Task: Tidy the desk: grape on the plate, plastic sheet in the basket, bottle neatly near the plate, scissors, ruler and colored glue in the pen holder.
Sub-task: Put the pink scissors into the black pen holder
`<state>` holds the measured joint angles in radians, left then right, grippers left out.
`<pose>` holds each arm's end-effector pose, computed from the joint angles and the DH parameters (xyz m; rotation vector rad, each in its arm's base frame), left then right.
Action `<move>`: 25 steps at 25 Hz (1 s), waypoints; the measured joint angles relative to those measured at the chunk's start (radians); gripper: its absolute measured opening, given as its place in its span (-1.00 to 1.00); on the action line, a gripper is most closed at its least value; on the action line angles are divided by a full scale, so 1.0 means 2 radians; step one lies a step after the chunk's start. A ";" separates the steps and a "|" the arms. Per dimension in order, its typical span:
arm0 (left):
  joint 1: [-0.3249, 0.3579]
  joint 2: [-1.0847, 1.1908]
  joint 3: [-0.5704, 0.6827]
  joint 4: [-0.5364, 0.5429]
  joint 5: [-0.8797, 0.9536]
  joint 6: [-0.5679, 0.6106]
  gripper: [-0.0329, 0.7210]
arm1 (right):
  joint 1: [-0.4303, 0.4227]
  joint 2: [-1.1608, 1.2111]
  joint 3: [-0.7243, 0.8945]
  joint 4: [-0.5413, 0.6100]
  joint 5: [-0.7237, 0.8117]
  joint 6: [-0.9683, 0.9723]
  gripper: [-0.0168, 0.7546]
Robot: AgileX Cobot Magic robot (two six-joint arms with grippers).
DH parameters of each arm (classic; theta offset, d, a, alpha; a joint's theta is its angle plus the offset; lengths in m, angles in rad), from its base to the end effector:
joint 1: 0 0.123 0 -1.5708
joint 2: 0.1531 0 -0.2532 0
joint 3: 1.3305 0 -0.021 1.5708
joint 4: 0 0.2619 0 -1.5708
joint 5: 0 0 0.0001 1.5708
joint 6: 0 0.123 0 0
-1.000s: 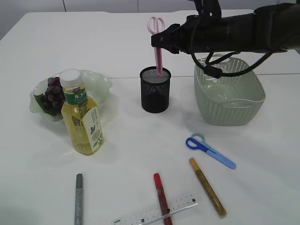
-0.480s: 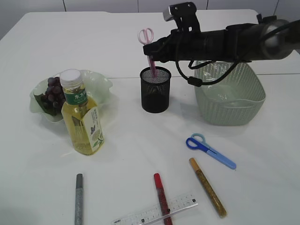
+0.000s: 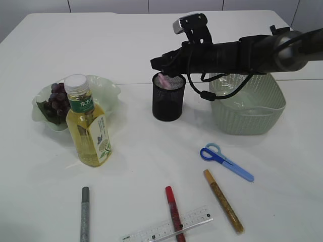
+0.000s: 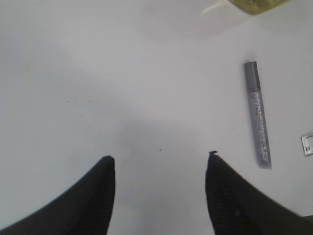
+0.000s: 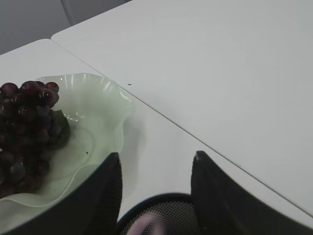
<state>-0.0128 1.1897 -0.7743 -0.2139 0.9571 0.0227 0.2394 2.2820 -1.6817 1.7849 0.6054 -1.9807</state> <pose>0.2325 -0.0243 0.1892 -0.0893 2.8424 -0.2725 0.4952 0.1914 0.1405 -0.7506 1.7703 0.6280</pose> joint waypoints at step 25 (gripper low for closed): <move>0.000 0.000 0.000 0.002 0.010 0.000 0.24 | -0.001 -0.173 -0.001 -0.684 0.211 0.734 0.02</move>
<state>-0.0128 1.1897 -0.7743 -0.2098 0.9764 0.0227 0.2374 1.9357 -1.6831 0.4160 1.0284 -0.5120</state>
